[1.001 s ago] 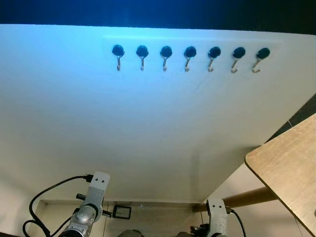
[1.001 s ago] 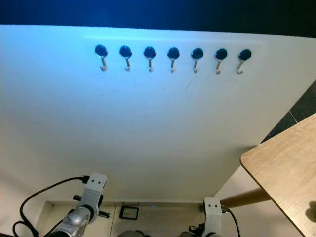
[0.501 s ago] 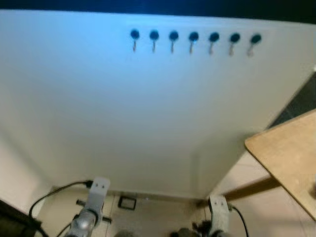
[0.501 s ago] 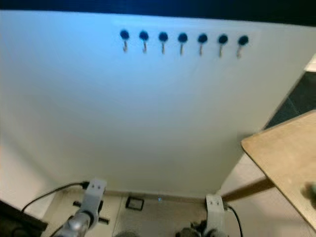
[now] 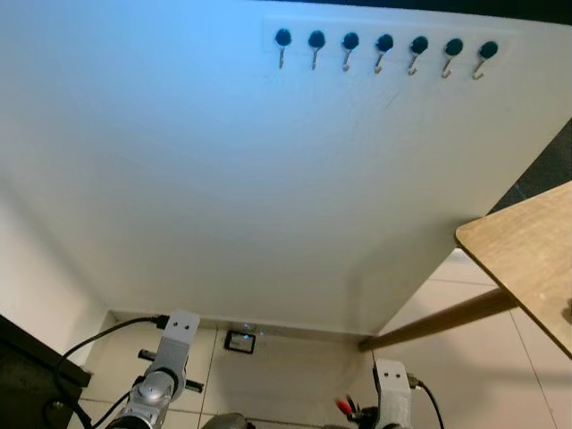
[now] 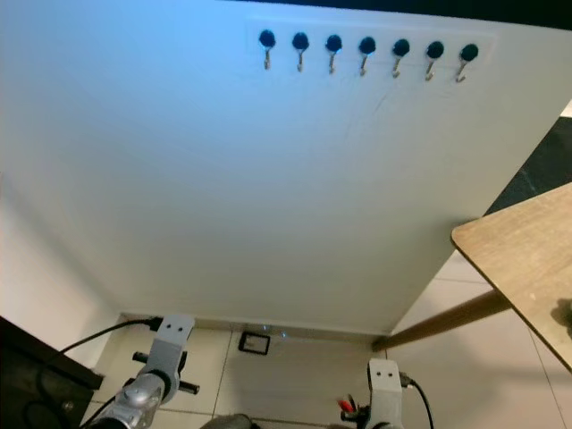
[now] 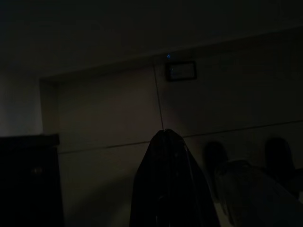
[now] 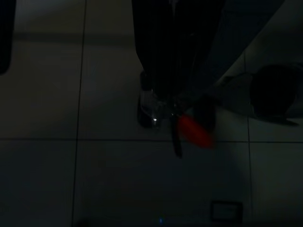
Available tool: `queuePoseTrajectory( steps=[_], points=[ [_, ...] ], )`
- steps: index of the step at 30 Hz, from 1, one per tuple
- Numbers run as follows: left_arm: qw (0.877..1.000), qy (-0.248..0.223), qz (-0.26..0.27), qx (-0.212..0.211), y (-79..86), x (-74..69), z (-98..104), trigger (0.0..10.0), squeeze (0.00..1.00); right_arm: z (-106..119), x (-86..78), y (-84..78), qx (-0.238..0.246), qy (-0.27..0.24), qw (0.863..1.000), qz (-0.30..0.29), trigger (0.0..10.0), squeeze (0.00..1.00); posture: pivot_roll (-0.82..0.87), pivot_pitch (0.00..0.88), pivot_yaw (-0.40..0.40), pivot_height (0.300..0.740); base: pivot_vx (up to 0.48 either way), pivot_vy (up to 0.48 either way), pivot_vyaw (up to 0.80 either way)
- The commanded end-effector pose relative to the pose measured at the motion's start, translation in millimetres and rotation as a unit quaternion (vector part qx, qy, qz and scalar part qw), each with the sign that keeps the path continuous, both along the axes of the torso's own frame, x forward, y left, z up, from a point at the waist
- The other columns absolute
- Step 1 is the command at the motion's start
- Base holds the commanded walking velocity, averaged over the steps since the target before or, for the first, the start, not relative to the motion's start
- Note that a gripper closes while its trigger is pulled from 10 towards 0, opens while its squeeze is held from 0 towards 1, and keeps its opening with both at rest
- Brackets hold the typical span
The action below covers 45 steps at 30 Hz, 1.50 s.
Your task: Hang keys on a hook
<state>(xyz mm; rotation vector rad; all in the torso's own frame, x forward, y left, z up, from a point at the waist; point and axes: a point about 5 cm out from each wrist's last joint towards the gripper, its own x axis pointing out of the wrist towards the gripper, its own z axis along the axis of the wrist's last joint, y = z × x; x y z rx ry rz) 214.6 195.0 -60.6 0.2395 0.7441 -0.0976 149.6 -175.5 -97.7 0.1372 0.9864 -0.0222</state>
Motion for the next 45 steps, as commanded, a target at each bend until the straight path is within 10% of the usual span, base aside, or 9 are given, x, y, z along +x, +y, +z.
queuePoseTrajectory(
  steps=[1,32,40,45],
  points=[
    [1.000,0.004,-0.006,0.004,-1.1,-1.1,-0.9,10.0,0.00,-0.7,-2.6,-2.0,0.000,0.002,1.000,-0.007,10.0,0.00,0.10,0.070,-0.029,0.740,0.000,0.000,0.00],
    [0.999,-0.002,0.038,0.033,6.6,-1.6,-0.5,10.0,0.00,9.9,18.9,-5.0,-0.017,-0.046,0.998,0.041,10.0,0.00,0.10,0.076,-0.044,0.740,0.000,-0.122,0.00],
    [0.999,-0.042,0.023,0.012,0.3,13.7,10.3,10.0,0.00,37.3,60.0,-2.0,-0.019,-0.165,0.983,0.076,10.0,0.00,0.08,0.076,-0.045,0.740,0.000,0.000,0.00],
    [0.983,-0.167,-0.050,-0.056,-18.2,49.6,48.8,10.0,0.00,111.5,127.5,5.3,-0.011,-0.385,0.921,0.062,10.0,0.00,0.07,0.079,-0.043,0.740,0.000,0.000,0.00]
  ],
)
